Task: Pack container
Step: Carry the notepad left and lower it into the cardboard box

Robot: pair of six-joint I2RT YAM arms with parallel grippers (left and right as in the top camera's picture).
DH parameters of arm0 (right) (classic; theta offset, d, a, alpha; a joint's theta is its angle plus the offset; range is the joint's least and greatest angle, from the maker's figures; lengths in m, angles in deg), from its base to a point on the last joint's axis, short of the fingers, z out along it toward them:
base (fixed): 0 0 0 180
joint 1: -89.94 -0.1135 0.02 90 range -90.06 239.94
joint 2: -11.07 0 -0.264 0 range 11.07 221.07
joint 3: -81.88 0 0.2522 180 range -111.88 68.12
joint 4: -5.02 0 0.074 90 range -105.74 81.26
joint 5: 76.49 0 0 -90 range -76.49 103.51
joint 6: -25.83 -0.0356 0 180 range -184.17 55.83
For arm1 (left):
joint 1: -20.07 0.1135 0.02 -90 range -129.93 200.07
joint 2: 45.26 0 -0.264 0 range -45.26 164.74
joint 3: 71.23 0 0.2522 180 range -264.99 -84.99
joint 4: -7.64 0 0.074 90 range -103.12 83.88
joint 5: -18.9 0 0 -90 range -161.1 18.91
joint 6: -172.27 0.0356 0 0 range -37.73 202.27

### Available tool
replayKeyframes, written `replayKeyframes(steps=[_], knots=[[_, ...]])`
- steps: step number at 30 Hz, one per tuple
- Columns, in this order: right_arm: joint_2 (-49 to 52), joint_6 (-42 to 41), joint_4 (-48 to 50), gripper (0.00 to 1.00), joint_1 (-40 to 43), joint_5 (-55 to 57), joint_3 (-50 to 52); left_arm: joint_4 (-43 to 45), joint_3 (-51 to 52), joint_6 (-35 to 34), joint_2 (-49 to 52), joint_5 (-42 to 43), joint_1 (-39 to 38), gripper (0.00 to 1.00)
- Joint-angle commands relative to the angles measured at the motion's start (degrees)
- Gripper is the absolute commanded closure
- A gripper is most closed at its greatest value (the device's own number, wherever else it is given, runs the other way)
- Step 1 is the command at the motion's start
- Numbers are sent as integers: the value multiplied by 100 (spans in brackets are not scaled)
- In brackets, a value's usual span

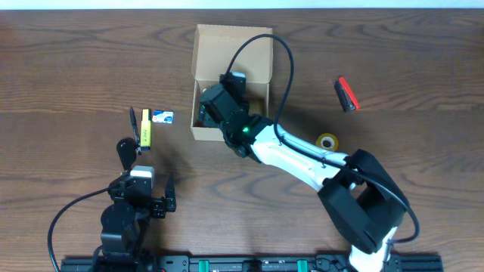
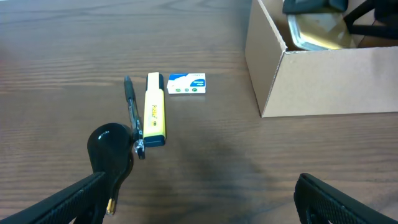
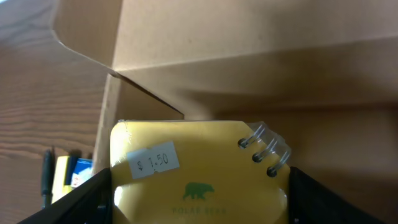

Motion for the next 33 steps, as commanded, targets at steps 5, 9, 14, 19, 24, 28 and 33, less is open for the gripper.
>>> replayKeyframes(steps=[5,9,14,19,24,28,33], knots=[[90,-111,-92,96,-11,42,-68,2,90,20,-39,-105,22,5],[90,-109,-94,77,-11,39,-68,2,90,20,-39,-105,22,5],[90,-109,-92,63,-11,-114,-68,2,90,20,-37,-105,22,5],[90,-109,-92,49,-11,-116,-68,2,90,20,-39,-105,22,5],[90,-107,-90,39,-11,-131,-68,2,90,20,-39,-105,22,5],[90,-107,-90,32,-11,-133,-68,2,90,20,-39,-105,22,5],[90,-107,-90,27,-11,-131,-68,2,90,20,-39,-105,22,5]])
